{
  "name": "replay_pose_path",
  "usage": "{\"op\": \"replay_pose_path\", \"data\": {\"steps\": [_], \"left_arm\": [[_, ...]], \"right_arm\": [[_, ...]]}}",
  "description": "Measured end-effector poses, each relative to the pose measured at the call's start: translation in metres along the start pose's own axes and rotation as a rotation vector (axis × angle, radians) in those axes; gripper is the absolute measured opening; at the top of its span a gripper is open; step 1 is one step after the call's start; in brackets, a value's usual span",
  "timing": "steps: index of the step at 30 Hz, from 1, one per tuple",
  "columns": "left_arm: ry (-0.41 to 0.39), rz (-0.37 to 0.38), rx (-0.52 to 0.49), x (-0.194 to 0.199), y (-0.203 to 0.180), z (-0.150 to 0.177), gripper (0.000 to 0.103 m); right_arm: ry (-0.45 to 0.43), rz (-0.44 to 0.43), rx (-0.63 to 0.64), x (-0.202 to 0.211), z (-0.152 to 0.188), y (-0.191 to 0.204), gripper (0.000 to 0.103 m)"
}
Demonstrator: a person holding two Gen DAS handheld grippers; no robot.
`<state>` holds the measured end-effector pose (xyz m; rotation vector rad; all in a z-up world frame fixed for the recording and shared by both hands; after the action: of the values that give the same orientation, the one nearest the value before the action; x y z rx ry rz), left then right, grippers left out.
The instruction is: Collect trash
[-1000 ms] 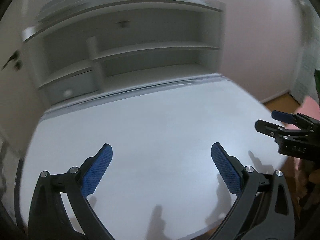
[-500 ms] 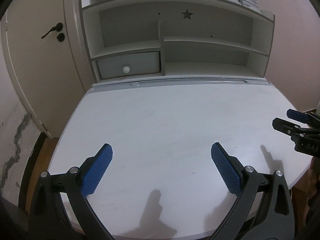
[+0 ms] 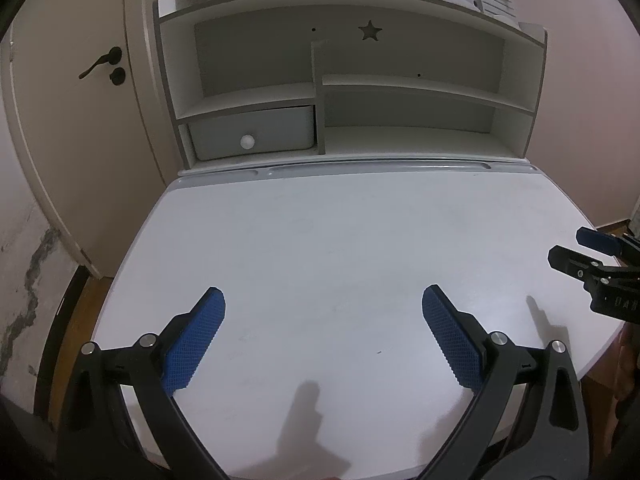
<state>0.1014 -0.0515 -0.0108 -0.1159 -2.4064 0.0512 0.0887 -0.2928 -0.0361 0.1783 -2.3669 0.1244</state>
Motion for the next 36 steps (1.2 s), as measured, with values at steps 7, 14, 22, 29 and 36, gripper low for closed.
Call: {"op": "replay_pose_path", "data": {"steps": [7, 14, 22, 29, 36], "left_arm": [[0.000, 0.002, -0.007, -0.001, -0.007, 0.001, 0.096], [-0.001, 0.002, -0.007, 0.000, -0.010, 0.002, 0.096], [0.000, 0.004, -0.008, -0.001, -0.009, 0.002, 0.096], [-0.001, 0.004, -0.002, 0.000, -0.010, 0.004, 0.096], [-0.002, 0.007, -0.003, 0.002, -0.012, 0.004, 0.096]], "right_arm": [[0.003, 0.005, -0.007, 0.003, 0.005, -0.004, 0.078], [0.003, 0.005, -0.010, 0.004, 0.008, -0.005, 0.078], [0.006, 0.006, -0.006, 0.004, 0.010, -0.004, 0.078], [0.005, 0.008, -0.001, 0.005, 0.010, -0.004, 0.078], [0.004, 0.009, 0.000, 0.006, 0.011, -0.004, 0.078]]}}
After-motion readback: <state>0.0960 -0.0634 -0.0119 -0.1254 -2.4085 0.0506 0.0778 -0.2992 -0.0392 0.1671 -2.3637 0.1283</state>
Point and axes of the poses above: each gripper's, at about its wrist camera, not at the fingertips, and x roughly against the way its jaws point, y to its left, z to its underside, the point moved 3 cm from there along -x, roughly the way its jaws point, and after that the axes turned 9 degrees about x, right-handed, at the moved point
